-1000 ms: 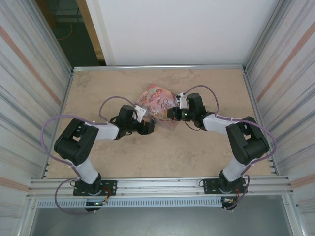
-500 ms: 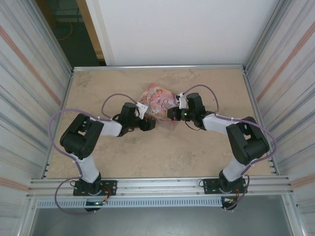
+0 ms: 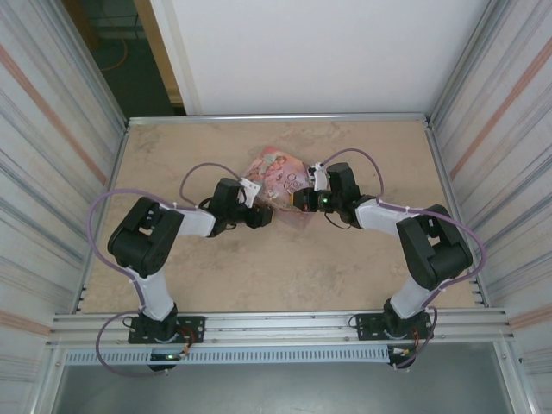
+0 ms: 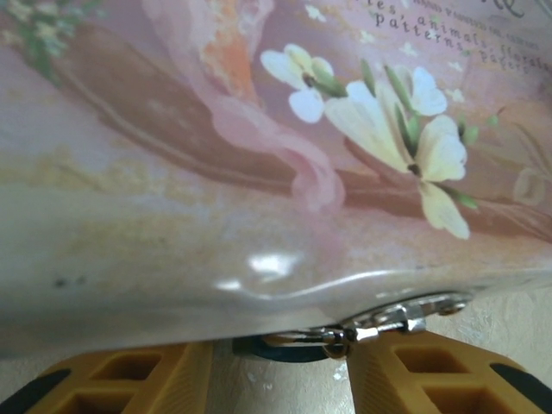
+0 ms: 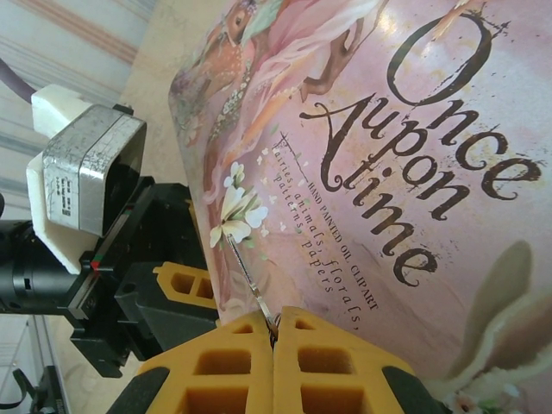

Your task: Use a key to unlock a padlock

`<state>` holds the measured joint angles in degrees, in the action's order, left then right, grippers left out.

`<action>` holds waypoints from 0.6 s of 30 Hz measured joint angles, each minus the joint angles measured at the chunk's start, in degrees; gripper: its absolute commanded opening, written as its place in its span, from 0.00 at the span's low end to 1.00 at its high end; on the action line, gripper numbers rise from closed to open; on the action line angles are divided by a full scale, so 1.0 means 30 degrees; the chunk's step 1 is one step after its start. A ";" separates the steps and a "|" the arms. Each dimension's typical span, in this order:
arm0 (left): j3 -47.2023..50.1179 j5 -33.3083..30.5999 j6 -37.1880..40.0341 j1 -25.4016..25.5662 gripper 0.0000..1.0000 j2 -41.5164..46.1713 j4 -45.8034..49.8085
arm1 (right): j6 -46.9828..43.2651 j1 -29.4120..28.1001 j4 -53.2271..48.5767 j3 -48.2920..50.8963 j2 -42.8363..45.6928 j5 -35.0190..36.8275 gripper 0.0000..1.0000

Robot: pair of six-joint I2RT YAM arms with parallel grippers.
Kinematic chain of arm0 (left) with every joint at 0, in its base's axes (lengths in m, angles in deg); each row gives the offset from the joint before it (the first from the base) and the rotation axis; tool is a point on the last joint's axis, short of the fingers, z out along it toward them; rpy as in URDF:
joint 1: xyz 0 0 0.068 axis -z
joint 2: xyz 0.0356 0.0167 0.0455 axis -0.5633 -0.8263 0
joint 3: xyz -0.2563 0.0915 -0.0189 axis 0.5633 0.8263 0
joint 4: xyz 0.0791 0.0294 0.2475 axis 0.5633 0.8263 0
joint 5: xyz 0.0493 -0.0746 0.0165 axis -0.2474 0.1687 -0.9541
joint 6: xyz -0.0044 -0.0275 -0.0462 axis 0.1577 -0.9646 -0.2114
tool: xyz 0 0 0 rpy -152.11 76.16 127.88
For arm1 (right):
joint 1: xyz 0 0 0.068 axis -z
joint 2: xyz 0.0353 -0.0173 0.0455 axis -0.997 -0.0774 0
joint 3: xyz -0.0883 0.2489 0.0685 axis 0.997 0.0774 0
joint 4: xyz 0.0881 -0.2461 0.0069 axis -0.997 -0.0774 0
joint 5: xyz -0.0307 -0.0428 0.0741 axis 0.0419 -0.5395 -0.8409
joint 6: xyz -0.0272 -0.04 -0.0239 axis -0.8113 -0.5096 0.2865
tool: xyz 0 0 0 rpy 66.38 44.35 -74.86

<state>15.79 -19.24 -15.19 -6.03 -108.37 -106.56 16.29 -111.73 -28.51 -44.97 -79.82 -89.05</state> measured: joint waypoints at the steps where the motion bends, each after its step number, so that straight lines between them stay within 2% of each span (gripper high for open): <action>1: -0.0087 0.0000 0.0000 0.0007 0.43 -0.0051 0.0066 | 0.0000 0.0000 0.0000 0.0007 0.0007 0.0015 0.00; 11: -0.0510 -0.0146 0.0007 0.0189 0.41 -0.0364 0.0379 | -0.0007 0.0015 -0.0051 0.0000 0.0029 0.0073 0.00; 18: -0.0612 -0.0153 0.0015 0.0379 0.35 -0.0444 0.0539 | -0.0015 0.0015 -0.0117 -0.0029 0.0029 0.0073 0.00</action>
<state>13.95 -19.70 -15.15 -4.90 -109.70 -104.94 16.25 -111.69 -28.86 -45.05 -79.74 -88.83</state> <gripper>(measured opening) 0.361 0.046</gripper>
